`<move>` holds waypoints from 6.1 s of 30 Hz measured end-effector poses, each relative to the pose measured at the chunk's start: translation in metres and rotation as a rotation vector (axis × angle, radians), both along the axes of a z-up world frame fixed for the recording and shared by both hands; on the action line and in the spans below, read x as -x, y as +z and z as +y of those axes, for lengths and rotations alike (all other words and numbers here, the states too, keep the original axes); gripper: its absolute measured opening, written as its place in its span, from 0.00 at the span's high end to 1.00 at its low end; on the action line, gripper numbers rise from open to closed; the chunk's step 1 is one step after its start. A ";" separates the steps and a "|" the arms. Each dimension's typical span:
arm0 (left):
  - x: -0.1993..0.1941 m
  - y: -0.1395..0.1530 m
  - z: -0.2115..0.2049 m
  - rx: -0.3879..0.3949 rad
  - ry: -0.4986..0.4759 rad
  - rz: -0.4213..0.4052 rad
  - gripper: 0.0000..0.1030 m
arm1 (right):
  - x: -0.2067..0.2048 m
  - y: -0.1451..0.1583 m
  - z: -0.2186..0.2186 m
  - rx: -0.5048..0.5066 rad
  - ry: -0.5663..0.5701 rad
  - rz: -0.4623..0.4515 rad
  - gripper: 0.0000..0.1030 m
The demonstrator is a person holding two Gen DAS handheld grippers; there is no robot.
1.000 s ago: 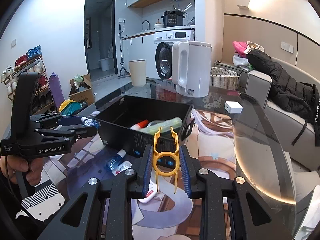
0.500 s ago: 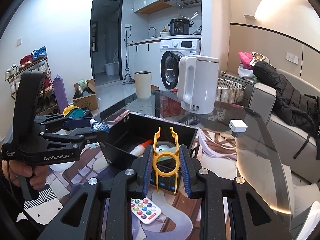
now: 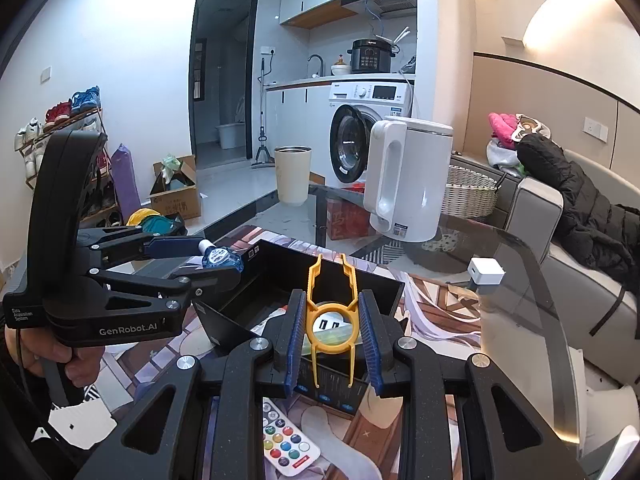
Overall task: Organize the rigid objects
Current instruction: 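Carry the yellow clip and blue bottle over the black box with both tools, then open both tools to drop the clip and blue bottle into the box, then move the right tool to the white remote control beside the box, then close the right tool on the remote while the left tool grasps the second blue bottle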
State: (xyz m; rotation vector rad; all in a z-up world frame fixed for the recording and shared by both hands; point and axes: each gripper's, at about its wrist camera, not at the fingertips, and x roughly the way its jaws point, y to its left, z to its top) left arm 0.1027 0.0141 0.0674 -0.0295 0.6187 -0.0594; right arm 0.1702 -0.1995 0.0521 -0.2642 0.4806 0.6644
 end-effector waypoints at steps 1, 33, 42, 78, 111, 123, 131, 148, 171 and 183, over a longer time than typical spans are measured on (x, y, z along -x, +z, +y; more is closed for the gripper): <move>-0.002 0.000 0.000 -0.001 0.000 0.000 0.47 | -0.002 -0.001 0.002 0.002 0.004 0.002 0.74; -0.054 -0.029 -0.011 -0.034 -0.017 0.057 0.47 | -0.063 -0.034 0.037 0.043 0.045 0.054 0.74; -0.049 -0.029 -0.012 -0.030 -0.011 0.069 0.43 | -0.061 -0.032 0.027 0.039 0.004 0.045 0.61; 0.034 -0.040 0.010 -0.057 0.144 0.067 0.00 | 0.013 -0.041 -0.013 0.015 -0.183 0.111 0.01; 0.036 -0.066 0.009 -0.088 0.114 0.137 0.00 | 0.016 -0.114 0.006 0.154 -0.151 0.319 0.01; 0.034 -0.068 0.010 -0.093 0.113 0.144 0.00 | 0.003 -0.113 -0.001 0.165 -0.204 0.317 0.01; 0.034 -0.070 0.012 -0.090 0.109 0.150 0.00 | -0.008 -0.111 -0.030 0.184 -0.240 0.340 0.00; 0.032 -0.073 0.009 -0.098 0.099 0.161 0.00 | 0.000 -0.112 0.003 0.171 -0.167 0.335 0.01; 0.030 -0.070 -0.018 -0.134 0.064 0.179 0.00 | 0.002 -0.109 -0.014 0.100 -0.169 0.299 0.14; 0.022 -0.073 -0.049 -0.127 0.001 0.211 0.00 | 0.009 -0.106 -0.045 0.071 -0.181 0.294 0.14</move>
